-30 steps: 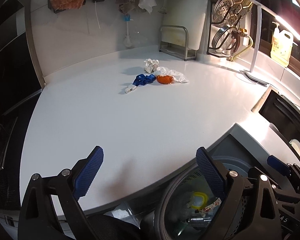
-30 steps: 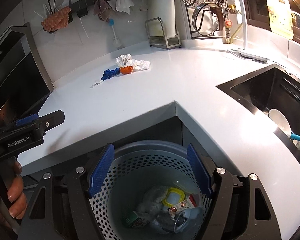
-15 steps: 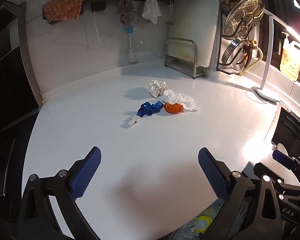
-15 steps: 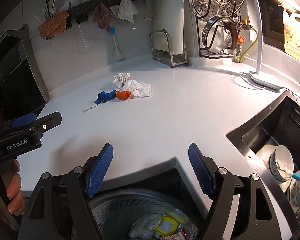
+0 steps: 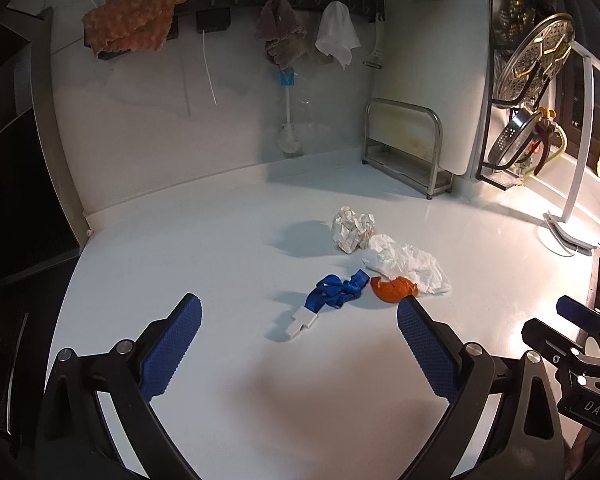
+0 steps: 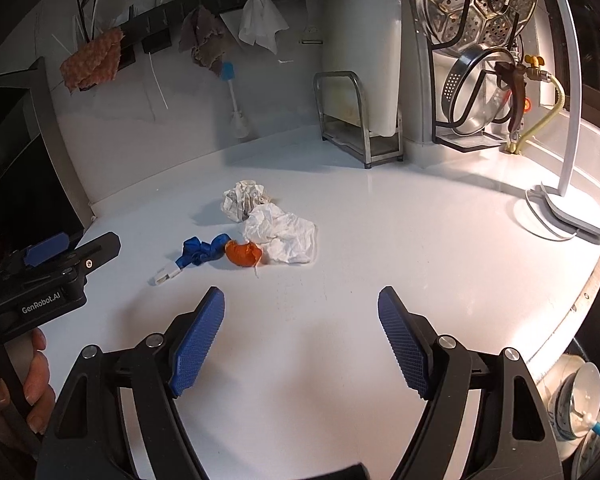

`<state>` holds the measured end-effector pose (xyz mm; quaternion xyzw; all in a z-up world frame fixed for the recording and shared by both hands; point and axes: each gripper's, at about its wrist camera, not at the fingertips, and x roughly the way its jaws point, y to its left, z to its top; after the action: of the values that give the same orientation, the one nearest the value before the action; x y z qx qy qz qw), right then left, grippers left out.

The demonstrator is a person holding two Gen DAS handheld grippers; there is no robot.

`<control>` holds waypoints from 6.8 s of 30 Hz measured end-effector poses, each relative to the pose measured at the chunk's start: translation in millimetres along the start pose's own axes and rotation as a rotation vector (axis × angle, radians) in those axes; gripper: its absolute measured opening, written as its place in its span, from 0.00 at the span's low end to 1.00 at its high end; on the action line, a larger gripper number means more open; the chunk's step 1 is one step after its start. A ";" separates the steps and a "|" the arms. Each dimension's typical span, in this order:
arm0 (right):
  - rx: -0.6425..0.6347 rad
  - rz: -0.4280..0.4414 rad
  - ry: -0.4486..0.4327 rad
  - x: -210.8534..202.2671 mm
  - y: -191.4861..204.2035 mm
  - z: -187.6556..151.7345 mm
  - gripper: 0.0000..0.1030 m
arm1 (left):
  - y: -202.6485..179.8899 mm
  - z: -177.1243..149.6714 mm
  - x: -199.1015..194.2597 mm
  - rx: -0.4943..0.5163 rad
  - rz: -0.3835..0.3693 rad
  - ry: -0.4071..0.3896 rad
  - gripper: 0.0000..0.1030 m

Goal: Collect trash
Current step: 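Move both tools back over the counter toward the remaining trash, then grasp the white tissue with the right tool, then grasp the blue ribbon with the left tool while the right tool holds the tissue, then carry ribbon and tissue over the bin and open both tools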

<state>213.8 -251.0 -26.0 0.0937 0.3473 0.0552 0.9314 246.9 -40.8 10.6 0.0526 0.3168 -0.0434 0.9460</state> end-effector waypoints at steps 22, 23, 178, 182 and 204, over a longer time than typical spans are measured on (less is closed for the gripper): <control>-0.012 0.009 0.111 83.5 -11.0 34.1 0.74 | 7.9 0.0 74.1 -0.041 -0.035 0.167 0.94; -0.014 0.009 0.114 85.0 -10.5 34.7 0.74 | 8.0 -0.4 75.6 -0.040 -0.035 0.173 0.94; 0.085 0.092 0.147 16.6 -4.9 -19.3 0.11 | -18.6 -26.4 2.4 0.049 -0.061 0.113 0.22; 0.108 0.076 0.135 -22.0 -1.1 -48.5 0.11 | -21.7 -46.0 -29.9 0.052 -0.084 0.119 0.22; 0.199 0.031 0.162 -146.7 6.0 -202.4 0.11 | -63.6 -160.7 -127.0 0.109 -0.241 0.217 0.22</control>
<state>-29.9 -242.2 -81.4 0.1863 0.4238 0.0422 0.8854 42.9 -77.2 -44.8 0.0697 0.4185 -0.1676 0.8899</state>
